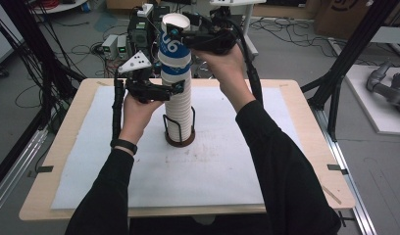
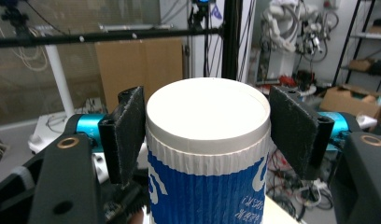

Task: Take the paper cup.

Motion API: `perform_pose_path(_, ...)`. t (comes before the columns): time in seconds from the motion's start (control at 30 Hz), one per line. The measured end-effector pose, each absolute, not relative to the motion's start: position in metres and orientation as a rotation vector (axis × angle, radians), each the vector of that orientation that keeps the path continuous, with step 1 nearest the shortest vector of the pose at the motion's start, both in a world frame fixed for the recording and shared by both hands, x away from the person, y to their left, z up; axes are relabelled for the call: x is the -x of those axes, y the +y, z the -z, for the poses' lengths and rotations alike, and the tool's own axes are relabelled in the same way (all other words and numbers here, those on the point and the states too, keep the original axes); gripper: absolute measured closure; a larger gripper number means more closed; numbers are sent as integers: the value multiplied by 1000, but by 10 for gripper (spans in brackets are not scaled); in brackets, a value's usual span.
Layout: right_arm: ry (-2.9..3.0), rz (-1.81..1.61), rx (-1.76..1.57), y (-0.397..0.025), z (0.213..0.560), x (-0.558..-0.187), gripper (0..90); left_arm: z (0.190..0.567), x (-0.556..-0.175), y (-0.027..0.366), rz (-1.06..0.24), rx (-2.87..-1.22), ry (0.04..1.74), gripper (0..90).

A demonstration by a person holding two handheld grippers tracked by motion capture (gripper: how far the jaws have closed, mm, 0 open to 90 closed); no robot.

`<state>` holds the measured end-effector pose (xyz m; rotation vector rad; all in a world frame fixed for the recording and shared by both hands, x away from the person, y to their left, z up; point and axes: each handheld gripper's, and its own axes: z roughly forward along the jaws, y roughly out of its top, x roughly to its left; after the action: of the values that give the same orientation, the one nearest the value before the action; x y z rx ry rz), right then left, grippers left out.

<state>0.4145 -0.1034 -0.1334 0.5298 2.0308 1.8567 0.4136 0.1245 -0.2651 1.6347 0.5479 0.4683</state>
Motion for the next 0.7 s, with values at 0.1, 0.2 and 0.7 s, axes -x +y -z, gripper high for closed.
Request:
perform_pose_path(0.1,2009,-1854,-511,-104,129,-411,311,265,-413,124,-467,-1632,549,112)
perform_pose_path(0.2,1981,-1876,-490,-107,119,-406,311,265,-414,124,-470,-1636,547,112)
perform_pose_path(0.7,1918,-1912,-421,-125,94,-386,311,265,-413,124,-473,-1639,550,112)
